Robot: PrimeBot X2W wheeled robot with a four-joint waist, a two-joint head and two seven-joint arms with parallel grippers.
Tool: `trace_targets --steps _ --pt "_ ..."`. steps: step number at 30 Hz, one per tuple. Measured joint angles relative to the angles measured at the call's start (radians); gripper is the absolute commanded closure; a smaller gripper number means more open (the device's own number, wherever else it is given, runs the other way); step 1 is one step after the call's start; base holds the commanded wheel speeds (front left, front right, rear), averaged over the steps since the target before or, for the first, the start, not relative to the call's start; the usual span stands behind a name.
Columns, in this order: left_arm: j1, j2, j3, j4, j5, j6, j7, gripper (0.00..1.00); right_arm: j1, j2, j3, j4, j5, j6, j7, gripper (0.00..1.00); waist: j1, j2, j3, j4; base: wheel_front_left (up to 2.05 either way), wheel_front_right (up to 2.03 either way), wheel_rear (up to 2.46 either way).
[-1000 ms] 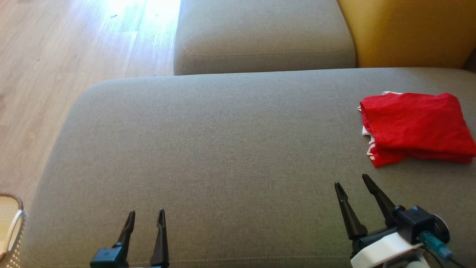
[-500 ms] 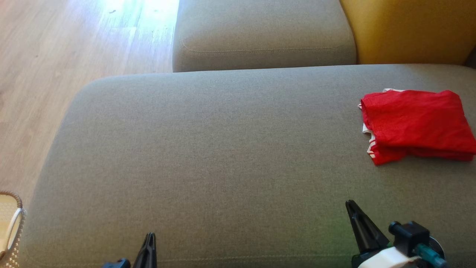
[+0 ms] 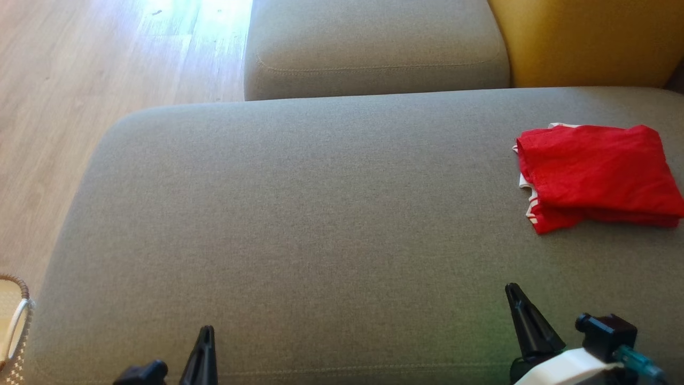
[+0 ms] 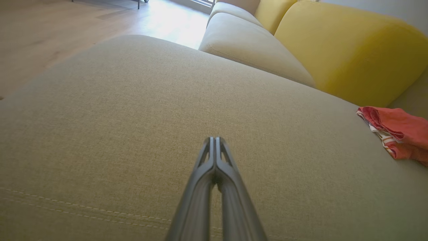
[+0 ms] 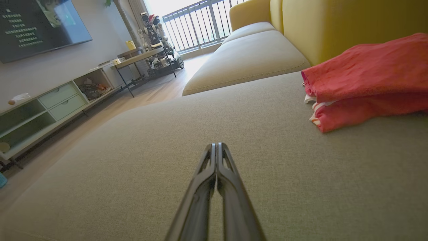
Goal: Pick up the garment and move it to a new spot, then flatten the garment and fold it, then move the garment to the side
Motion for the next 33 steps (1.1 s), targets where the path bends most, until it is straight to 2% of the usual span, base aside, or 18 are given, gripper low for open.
trace_targets --steps 33 --pt "-0.09 0.007 0.066 0.04 -0.392 -0.062 0.079 1.0 -0.054 -0.002 -0.035 0.013 0.411 0.0 0.087 1.0 0.0 0.0 0.024 -0.017 0.0 0.0 0.0"
